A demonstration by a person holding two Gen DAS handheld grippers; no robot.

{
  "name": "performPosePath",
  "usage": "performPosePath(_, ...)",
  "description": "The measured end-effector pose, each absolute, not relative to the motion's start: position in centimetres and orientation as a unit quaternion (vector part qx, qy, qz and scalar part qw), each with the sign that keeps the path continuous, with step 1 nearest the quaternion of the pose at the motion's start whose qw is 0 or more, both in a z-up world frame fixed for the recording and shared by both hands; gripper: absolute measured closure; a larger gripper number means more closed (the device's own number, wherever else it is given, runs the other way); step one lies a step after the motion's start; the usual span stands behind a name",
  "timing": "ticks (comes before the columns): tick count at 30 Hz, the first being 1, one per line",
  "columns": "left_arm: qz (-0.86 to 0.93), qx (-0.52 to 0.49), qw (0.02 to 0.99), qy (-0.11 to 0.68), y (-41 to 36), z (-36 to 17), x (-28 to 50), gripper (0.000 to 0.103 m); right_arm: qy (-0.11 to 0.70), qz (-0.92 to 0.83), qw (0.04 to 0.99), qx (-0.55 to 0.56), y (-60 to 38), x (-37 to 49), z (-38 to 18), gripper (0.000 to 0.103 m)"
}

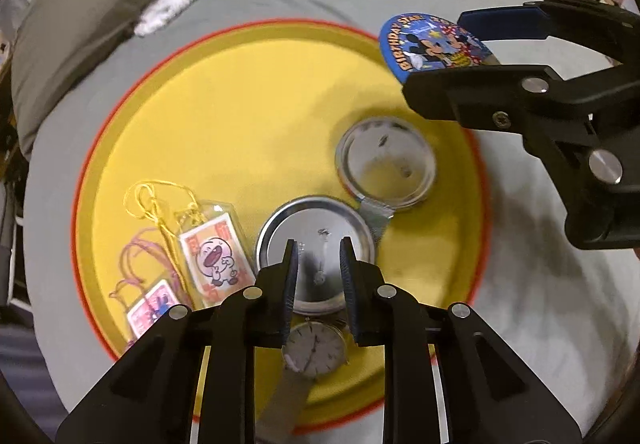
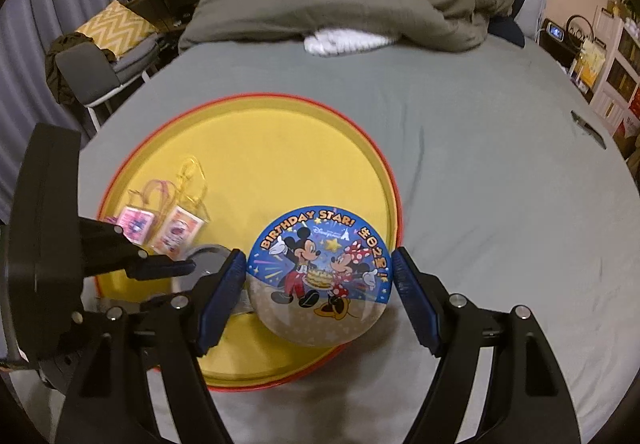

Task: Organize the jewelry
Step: 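Lift the silver lid and Mickey badge out of the tray onto the bed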

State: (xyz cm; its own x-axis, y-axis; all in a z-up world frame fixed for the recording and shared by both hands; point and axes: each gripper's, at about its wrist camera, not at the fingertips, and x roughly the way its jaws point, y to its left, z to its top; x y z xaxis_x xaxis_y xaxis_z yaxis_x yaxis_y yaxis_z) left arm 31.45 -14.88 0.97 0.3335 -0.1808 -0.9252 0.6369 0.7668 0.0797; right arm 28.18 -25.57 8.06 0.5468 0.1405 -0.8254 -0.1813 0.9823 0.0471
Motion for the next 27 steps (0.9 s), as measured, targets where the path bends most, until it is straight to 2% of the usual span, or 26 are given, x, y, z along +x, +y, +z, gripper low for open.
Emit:
performPosePath(3,-0.267,0.210,0.788,0.513,-14.7,0.6,31.6,0.085,0.471,0.092,0.877,-0.018,-25.6,28.3,7.1,0.033)
performPosePath(6,-0.271,0.219,0.787,0.509,-14.7,0.4,31.4,0.101,0.473,0.095,0.876,-0.018,-25.2,28.3,6.6,0.033)
performPosePath(7,-0.271,0.228,0.785,0.509,-14.9,0.2,31.2,0.102,0.474,0.095,0.875,-0.019,-25.1,28.3,6.6,0.033)
performPosePath(16,-0.265,0.213,0.797,0.499,-15.0,1.7,30.7,0.103,0.469,0.099,0.877,-0.022,-24.5,28.1,7.4,0.033)
performPosePath(21,-0.267,0.207,0.806,0.486,-14.6,4.7,29.7,0.103,0.463,0.097,0.881,-0.019,-24.9,27.2,8.9,0.033)
performPosePath(27,-0.267,0.231,0.812,0.464,-14.2,9.4,25.1,0.103,0.446,0.096,0.889,-0.023,-24.9,23.6,13.5,0.033)
